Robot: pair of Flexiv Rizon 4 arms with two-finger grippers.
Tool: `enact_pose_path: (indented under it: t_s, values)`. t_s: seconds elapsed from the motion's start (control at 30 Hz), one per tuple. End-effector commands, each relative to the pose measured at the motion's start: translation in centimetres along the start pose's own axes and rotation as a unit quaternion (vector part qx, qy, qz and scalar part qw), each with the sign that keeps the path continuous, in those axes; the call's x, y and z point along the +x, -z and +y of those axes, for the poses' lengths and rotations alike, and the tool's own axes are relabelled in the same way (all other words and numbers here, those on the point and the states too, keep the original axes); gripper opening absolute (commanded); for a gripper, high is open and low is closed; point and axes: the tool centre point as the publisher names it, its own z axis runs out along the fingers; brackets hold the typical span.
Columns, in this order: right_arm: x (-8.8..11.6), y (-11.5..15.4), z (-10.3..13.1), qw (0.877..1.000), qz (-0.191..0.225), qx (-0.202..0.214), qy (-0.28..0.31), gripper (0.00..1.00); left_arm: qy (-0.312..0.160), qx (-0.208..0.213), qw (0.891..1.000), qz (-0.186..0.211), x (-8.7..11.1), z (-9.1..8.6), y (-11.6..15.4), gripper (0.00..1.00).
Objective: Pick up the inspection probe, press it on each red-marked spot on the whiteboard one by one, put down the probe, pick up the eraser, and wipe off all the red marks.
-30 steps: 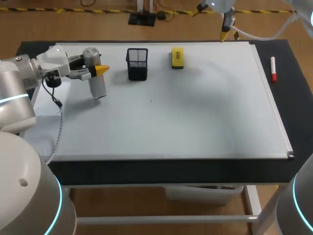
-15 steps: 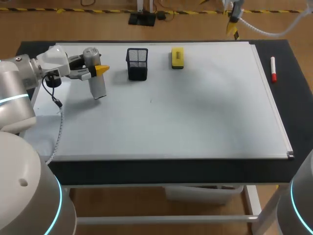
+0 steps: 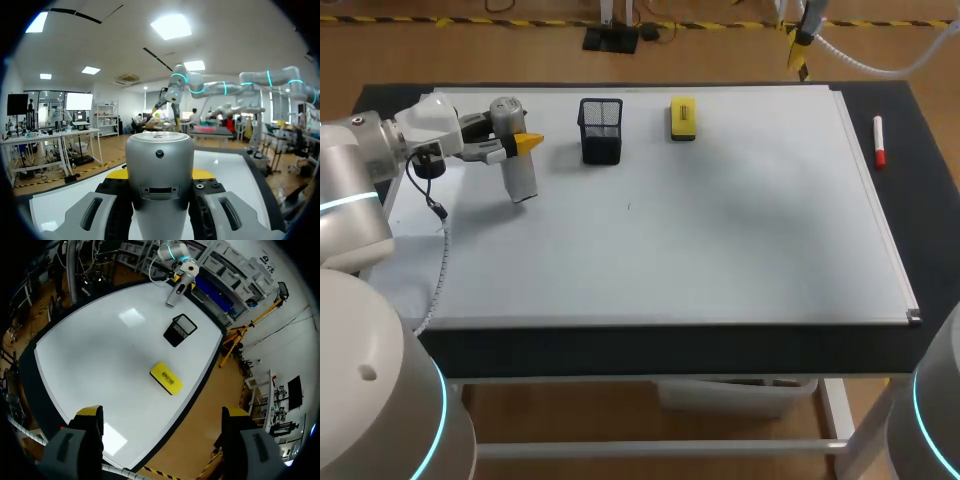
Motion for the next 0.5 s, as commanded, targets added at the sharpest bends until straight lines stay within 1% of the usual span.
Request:
enact_pose_path:
  t_s: [0.03,0.27,0.43,0.5]
  values:
    - [-0.1,0.1,-0.1,1.0,0.003,0.0,0.001,1.0,0.0,0.002,1.0,0.001,0.0,-0.4,0.0,0.0]
    - [-0.1,0.1,-0.1,1.0,0.003,0.0,0.001,1.0,-0.001,0.006,1.0,0.025,-0.6,-2.5,-1.3,0.0]
    - [-0.1,0.1,-0.1,1.0,0.003,0.0,0.001,1.0,-0.002,0.012,0.999,0.048,-1.1,-4.7,-2.6,0.0]
    - [-0.1,0.1,-0.1,1.0,0.003,0.0,0.001,1.0,-0.011,0.012,0.998,0.052,-1.1,-5.5,-3.2,0.0]
